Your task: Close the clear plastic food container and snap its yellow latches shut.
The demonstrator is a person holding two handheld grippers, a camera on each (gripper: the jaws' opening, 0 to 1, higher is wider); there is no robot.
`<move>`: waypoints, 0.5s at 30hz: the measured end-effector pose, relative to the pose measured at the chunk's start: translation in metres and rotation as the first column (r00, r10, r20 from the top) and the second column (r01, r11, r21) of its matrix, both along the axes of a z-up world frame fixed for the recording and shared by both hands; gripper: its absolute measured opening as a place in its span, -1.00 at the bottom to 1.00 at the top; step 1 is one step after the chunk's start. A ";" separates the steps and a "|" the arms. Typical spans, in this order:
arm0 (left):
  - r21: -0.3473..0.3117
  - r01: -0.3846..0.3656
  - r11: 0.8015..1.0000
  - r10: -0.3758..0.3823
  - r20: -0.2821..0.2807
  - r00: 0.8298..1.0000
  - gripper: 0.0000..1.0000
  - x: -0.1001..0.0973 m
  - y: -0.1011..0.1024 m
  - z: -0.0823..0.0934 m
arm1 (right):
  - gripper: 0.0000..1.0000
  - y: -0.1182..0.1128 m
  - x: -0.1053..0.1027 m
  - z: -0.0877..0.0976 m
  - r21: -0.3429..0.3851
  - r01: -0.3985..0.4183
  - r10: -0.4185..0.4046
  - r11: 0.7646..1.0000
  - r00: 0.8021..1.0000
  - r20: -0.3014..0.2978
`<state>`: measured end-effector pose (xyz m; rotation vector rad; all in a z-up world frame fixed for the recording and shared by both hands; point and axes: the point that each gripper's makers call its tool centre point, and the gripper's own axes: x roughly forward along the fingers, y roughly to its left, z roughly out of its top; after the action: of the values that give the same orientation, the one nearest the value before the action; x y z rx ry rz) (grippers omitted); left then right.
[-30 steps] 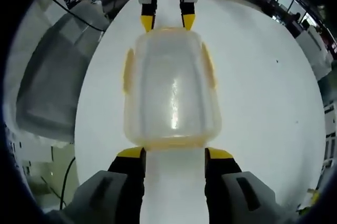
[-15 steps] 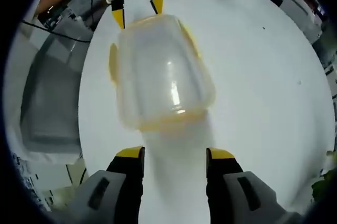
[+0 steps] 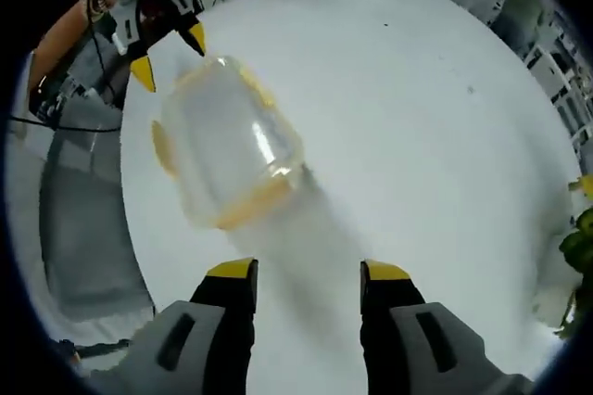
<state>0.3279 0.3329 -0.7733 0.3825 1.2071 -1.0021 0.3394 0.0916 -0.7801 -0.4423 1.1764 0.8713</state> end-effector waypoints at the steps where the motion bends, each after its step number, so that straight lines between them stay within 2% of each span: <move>1: -0.024 -0.045 0.999 0.044 -0.027 0.999 -0.06 -0.002 -0.002 0.002 | -0.18 0.001 -0.001 0.002 0.014 0.037 -0.037 0.999 0.999 -0.018; 3: -0.056 -0.118 0.991 0.114 -0.072 0.991 -0.02 -0.002 -0.006 0.006 | -0.18 0.004 0.000 0.006 0.042 0.075 -0.074 0.996 0.997 -0.030; 6: -0.118 -0.215 0.969 0.200 -0.126 0.972 0.04 -0.003 -0.014 0.012 | -0.16 0.017 0.000 0.014 0.124 0.169 -0.160 0.978 0.984 -0.077; 7: -0.151 -0.318 0.936 0.291 -0.179 0.940 0.07 -0.001 -0.020 0.016 | -0.15 0.021 -0.001 0.017 0.145 0.192 -0.180 0.971 0.979 -0.094; 9: -0.145 -0.396 0.907 0.358 -0.232 0.904 0.11 -0.002 -0.021 0.016 | -0.13 0.027 -0.003 0.018 0.167 0.238 -0.219 0.957 0.968 -0.124; 10: -0.156 -0.418 0.895 0.377 -0.240 0.895 0.10 -0.001 -0.022 0.016 | -0.13 0.031 -0.005 0.018 0.173 0.246 -0.226 0.954 0.965 -0.131; 12: -0.171 -0.479 0.861 0.429 -0.259 0.865 0.09 0.003 -0.026 0.018 | -0.12 0.037 -0.007 0.017 0.191 0.273 -0.246 0.943 0.957 -0.155; 15: -0.177 -0.488 0.855 0.443 -0.243 0.863 0.09 0.004 -0.027 0.019 | -0.14 0.043 -0.009 0.016 0.210 0.312 -0.279 0.927 0.945 -0.172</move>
<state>0.3322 0.3054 -0.7544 -0.2015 1.2596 -0.7491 0.3304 0.1350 -0.7645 -0.0069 1.2122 0.7730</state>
